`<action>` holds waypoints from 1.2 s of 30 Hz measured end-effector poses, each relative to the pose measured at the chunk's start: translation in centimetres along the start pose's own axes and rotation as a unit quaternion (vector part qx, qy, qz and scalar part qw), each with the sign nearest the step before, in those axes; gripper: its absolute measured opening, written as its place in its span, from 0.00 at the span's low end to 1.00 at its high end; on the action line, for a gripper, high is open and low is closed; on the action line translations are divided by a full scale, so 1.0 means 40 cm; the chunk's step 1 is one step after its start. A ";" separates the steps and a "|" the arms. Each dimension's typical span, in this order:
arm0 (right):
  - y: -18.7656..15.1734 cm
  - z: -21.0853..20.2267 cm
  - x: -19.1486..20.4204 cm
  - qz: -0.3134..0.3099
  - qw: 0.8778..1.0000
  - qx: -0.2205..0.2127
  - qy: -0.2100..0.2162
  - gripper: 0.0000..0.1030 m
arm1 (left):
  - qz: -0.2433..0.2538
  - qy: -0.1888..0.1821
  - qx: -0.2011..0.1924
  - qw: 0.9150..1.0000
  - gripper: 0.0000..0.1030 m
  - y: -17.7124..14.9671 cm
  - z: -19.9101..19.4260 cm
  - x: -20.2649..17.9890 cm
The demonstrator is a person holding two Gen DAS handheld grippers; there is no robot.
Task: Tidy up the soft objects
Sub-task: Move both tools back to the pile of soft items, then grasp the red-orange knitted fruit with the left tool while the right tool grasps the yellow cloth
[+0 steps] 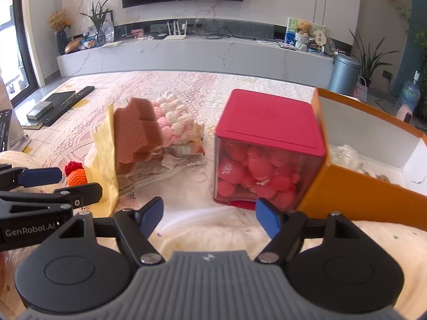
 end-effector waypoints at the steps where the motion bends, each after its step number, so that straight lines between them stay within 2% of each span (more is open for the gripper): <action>1: 0.007 0.006 0.004 -0.005 1.000 -0.001 0.000 0.70 | -0.002 0.000 0.000 1.000 0.79 0.005 0.003 0.005; 3: 0.021 0.014 0.012 -0.013 1.000 -0.004 0.000 0.65 | -0.003 0.001 -0.002 1.000 0.79 0.012 0.005 0.014; 11: 0.078 0.043 0.061 -0.045 0.998 -0.024 0.024 0.58 | -0.004 0.005 0.009 1.000 0.79 0.038 0.024 0.049; 14: 0.092 0.064 0.076 -0.059 0.998 -0.023 0.026 0.55 | 0.000 0.019 0.018 1.000 0.79 0.047 0.039 0.058; 17: 0.101 0.078 0.083 -0.063 0.997 -0.021 0.037 0.53 | -0.005 0.032 0.008 0.999 0.78 0.066 0.025 0.082; 22: 0.106 0.104 0.124 -0.045 0.995 -0.011 0.090 0.53 | -0.016 0.067 0.089 0.994 0.75 0.051 0.057 0.146; 24: 0.105 0.124 0.153 -0.046 0.993 -0.004 0.110 0.53 | -0.031 0.073 0.105 0.991 0.74 0.048 0.068 0.165; 27: 0.101 0.155 0.182 -0.044 0.991 0.009 0.127 0.49 | -0.013 0.075 0.134 0.988 0.72 0.045 0.083 0.173; 31: 0.104 0.187 0.191 -0.024 0.988 0.022 0.149 0.47 | 0.001 0.074 0.153 0.986 0.72 0.055 0.113 0.183; 36: 0.096 0.206 0.186 -0.008 0.986 0.037 0.164 0.47 | -0.009 0.087 0.180 0.980 0.71 0.044 0.171 0.192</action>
Point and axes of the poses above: each gripper's, at about its wrist camera, not at the fingertips, and z roughly the way its jaws point, x to its left, y to its top, the point moved 8 cm from there along z, roughly the way its jaws point, and after that the axes turned 12 degrees about -z, right-handed, at the moved point
